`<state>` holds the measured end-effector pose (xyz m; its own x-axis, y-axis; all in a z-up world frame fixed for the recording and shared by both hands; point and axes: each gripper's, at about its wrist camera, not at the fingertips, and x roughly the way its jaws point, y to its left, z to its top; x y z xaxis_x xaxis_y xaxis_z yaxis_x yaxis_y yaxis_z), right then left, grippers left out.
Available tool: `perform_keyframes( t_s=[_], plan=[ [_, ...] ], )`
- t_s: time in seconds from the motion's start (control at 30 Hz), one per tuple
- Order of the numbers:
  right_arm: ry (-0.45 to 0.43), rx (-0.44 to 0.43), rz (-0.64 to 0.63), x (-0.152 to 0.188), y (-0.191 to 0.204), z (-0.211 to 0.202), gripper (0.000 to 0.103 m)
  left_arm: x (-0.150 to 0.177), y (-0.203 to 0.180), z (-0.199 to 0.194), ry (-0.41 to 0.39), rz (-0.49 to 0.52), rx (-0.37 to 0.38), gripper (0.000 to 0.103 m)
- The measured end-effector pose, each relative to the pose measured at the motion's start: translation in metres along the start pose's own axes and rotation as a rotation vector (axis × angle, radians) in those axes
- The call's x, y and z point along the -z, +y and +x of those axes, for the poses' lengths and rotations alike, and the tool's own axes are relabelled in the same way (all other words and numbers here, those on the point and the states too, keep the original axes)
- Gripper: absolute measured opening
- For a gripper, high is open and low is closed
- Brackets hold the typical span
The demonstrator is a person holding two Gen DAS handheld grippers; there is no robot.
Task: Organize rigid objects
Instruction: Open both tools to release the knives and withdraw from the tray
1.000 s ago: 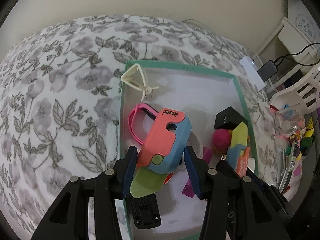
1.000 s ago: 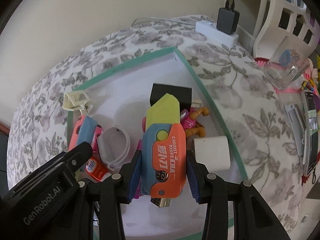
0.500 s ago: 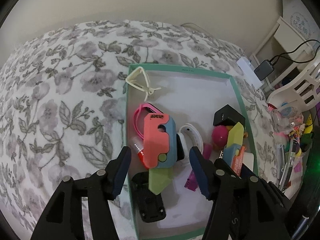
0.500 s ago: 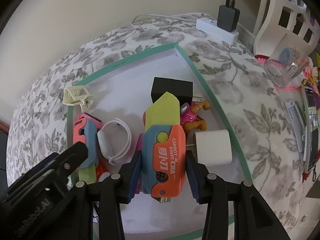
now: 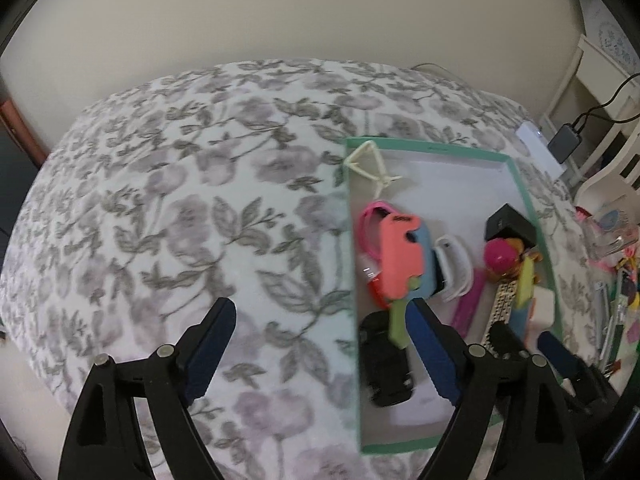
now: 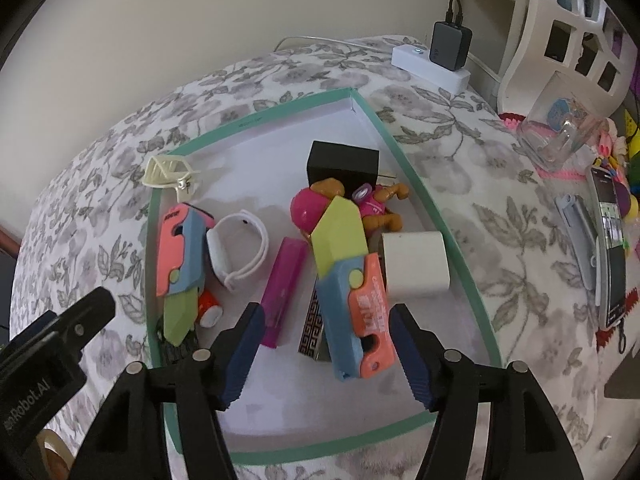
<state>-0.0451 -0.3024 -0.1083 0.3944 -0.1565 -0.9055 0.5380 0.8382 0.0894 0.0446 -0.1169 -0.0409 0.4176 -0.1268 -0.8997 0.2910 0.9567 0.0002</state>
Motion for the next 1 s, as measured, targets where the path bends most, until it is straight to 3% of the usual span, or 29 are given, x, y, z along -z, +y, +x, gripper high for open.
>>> perform_keyframes(
  t_s=[0.1, 0.2, 0.37, 0.43, 1.0],
  plan=[
    [-0.016, -0.004, -0.015, 0.004, 0.003, -0.005, 0.084, 0.006, 0.011, -0.004, -0.005, -0.014, -0.022, 0.089],
    [-0.030, -0.002, -0.031, 0.007, 0.006, -0.009, 0.088, 0.011, 0.020, -0.007, -0.009, -0.026, -0.035, 0.100],
    [-0.039, 0.004, -0.053, 0.012, 0.010, -0.012, 0.090, 0.019, 0.027, -0.012, -0.021, -0.022, -0.044, 0.100],
    [-0.041, -0.003, -0.047, 0.013, 0.009, -0.013, 0.103, 0.022, 0.030, -0.013, -0.020, -0.023, -0.046, 0.100],
    [-0.109, -0.001, -0.085, 0.020, 0.021, -0.038, 0.103, 0.033, 0.049, -0.019, -0.030, -0.059, -0.026, 0.100]
  ],
)
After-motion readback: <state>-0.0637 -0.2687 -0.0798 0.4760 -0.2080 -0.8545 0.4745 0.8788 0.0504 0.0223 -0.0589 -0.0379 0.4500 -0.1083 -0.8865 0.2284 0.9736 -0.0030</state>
